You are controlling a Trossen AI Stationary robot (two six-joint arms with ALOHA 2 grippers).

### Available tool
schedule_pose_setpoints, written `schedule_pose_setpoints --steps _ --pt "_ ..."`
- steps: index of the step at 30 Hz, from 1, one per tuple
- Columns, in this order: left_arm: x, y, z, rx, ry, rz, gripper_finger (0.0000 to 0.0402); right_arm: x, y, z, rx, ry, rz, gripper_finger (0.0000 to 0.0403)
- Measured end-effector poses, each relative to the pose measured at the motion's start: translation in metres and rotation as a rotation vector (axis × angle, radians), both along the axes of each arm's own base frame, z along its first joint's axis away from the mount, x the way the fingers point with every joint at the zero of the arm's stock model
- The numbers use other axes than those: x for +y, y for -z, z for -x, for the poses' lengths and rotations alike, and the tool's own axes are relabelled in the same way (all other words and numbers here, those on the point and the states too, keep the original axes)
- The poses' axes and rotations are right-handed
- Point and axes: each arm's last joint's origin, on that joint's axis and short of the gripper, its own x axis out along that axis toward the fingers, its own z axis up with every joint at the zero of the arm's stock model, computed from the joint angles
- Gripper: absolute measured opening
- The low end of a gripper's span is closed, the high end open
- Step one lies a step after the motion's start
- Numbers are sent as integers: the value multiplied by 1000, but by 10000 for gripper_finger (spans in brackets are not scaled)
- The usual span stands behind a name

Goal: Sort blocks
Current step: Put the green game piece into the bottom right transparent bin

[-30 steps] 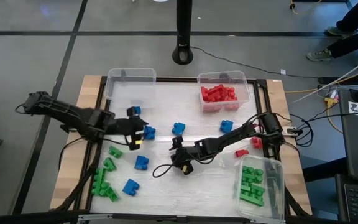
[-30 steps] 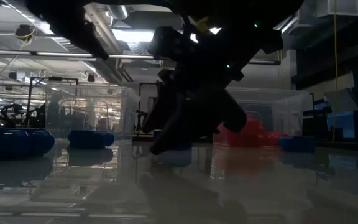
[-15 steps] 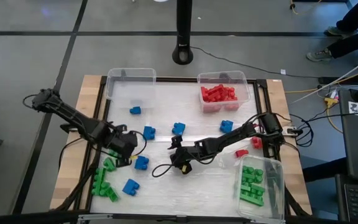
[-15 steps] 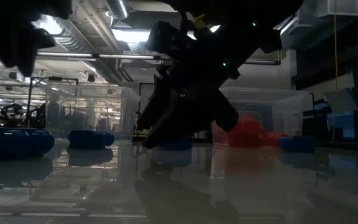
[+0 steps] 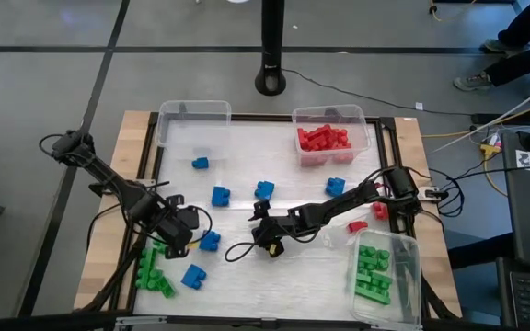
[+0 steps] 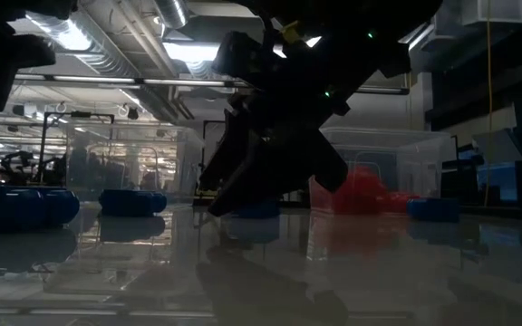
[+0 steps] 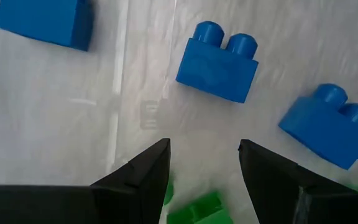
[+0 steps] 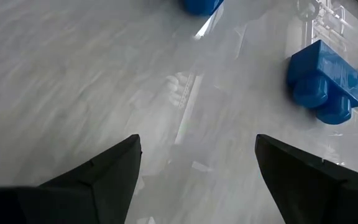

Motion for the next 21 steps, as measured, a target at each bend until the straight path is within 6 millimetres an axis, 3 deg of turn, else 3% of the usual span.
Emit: schedule_pose_setpoints --steps 10,21 --pt "0 1 1 12 -64 28 183 0 0 0 0 0 1 314" --pt "6 36 17 182 -102 58 183 0 0 0 -4 0 -1 314"
